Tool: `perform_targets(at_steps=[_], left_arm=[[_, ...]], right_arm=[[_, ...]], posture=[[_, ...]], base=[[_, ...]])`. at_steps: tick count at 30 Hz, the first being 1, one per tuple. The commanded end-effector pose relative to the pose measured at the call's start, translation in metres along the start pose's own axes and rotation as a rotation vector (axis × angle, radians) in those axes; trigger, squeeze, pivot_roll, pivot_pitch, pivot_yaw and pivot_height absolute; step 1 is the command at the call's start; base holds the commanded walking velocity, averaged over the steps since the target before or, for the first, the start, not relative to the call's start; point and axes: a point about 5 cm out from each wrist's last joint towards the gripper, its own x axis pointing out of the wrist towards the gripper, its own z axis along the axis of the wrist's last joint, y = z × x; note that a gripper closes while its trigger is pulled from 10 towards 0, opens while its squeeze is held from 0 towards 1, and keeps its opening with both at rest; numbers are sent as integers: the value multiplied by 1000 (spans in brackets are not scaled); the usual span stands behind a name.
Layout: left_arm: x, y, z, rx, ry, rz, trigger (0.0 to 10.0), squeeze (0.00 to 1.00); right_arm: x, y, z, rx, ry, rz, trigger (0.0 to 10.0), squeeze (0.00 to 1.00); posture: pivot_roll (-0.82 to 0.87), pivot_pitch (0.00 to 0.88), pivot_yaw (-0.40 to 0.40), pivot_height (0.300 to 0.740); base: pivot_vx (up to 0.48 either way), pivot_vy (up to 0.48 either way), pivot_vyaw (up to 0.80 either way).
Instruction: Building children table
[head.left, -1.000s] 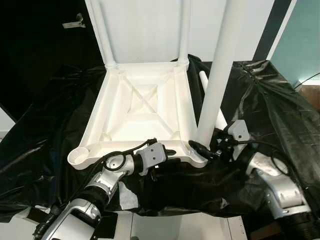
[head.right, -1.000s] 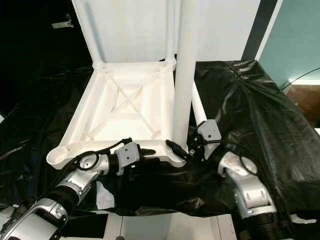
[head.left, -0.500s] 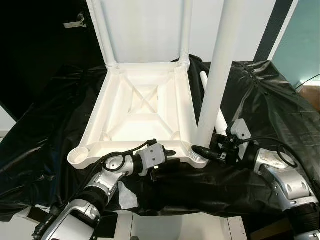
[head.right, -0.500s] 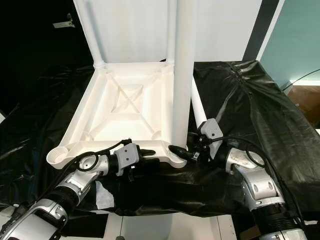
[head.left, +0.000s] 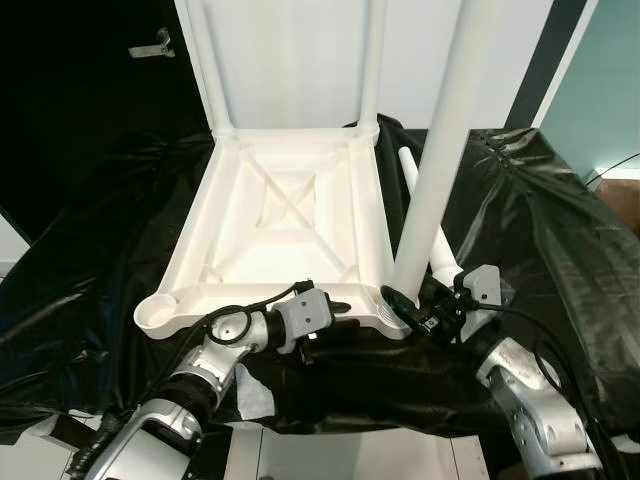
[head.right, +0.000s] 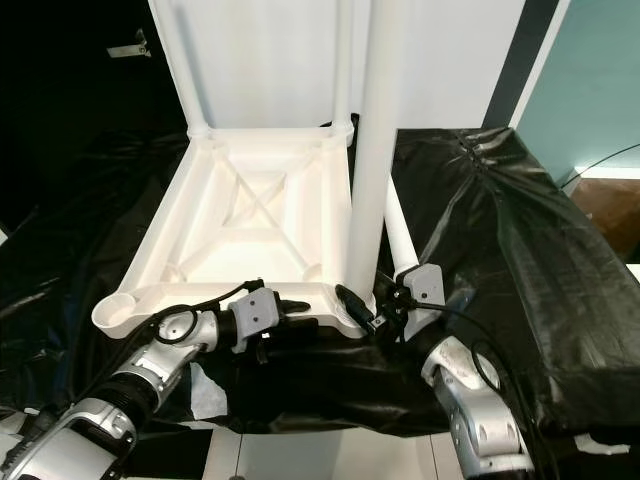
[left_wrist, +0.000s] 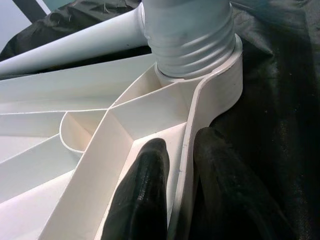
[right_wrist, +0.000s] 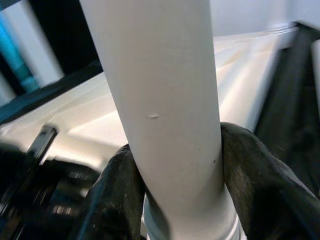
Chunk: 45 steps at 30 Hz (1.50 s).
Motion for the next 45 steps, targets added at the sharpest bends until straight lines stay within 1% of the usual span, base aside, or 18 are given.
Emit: perform_targets(at_steps=[1, 7, 10, 11, 12, 13, 17, 18, 21, 22, 24, 25, 28, 31, 36, 41, 43, 45], left_arm=[[1, -37, -26, -58, 116, -213, 10000, 0], [3, -38, -25, -58, 113, -214, 10000, 0], [5, -38, -23, -54, 108, -217, 10000, 0], [6, -39, -23, -54, 106, -219, 10000, 0], [6, -39, -23, -54, 106, -219, 10000, 0], [6, -39, -23, -53, 105, -220, 10000, 0], [6, -40, -22, -55, 104, -222, 10000, 0], [6, -41, -23, -56, 104, -222, 10000, 0], [6, -43, -23, -60, 105, -222, 10000, 0], [7, -43, -23, -62, 104, -223, 10000, 0], [7, -43, -23, -62, 104, -223, 10000, 0], [7, -44, -23, -63, 103, -223, 10000, 0], [7, -44, -23, -64, 103, -223, 10000, 0], [7, -44, -24, -54, 114, -233, 10000, 0], [13, -42, -19, -43, 104, -237, 10000, 0], [14, -42, -18, -41, 102, -237, 10000, 0], [12, -42, -19, -47, 101, -230, 10000, 0], [11, -42, -19, -52, 98, -227, 10000, 0]], right_arm=[[-3, -13, -6, 49, 0, -235, 0, 0], [-6, -19, -6, 20, -11, -455, 0, 0], [-6, -19, -2, 12, -24, -484, 0, 0], [-6, -16, -3, 8, -8, -466, 5529, 0], [-6, -16, -3, 8, -8, -466, 5529, 0], [-5, -14, -5, 14, 10, -435, 10000, 0], [-3, -9, -6, 6, 28, -382, 10000, 0], [-2, -9, -4, 1, 20, -372, 10000, 1000], [0, -3, -4, -3, 19, -298, 10000, 1000], [2, -1, -3, -11, 18, -259, 10000, 761], [2, -1, -3, -11, 18, -259, 10000, 761], [2, 1, -3, -17, 17, -236, 10000, 0], [3, 1, 2, -108, -15, -167, 10000, 0], [11, -9, 10, -210, 2, 130, 10000, 0], [10, -10, 8, -172, 128, 451, 10000, 0], [7, -14, 5, -185, 198, 550, 10000, 0], [8, -21, 4, -208, 249, 615, 0, 0], [8, -24, 4, -212, 272, 640, 0, 0]], posture=[[-23, 10, -4, 740], [-24, 12, -2, 740], [-28, 12, -2, 740], [-30, 14, -2, 740], [-30, 14, -2, 740], [-30, 14, -3, 740], [-33, 17, -4, 740], [-33, 19, -10, 740], [-32, 21, -12, 740], [-32, 21, -12, 740], [-32, 21, -12, 740], [-32, 21, -12, 740], [-33, 22, -12, 740], [-48, 20, -6, 740], [-43, 20, -10, 740], [-40, 15, -13, 740], [-36, 18, -14, 740], [-36, 18, -14, 740]], base=[[0, 0, 0], [0, 0, 0], [0, 0, 0], [0, 0, 0], [0, 0, 0], [0, 0, 0], [0, 0, 0], [0, 0, 0], [0, 0, 0], [0, 0, 0], [0, 0, 0], [0, 0, 0], [0, 0, 0], [0, 0, 0], [0, 0, 0], [0, 0, 0], [0, 0, 0], [0, 0, 0]])
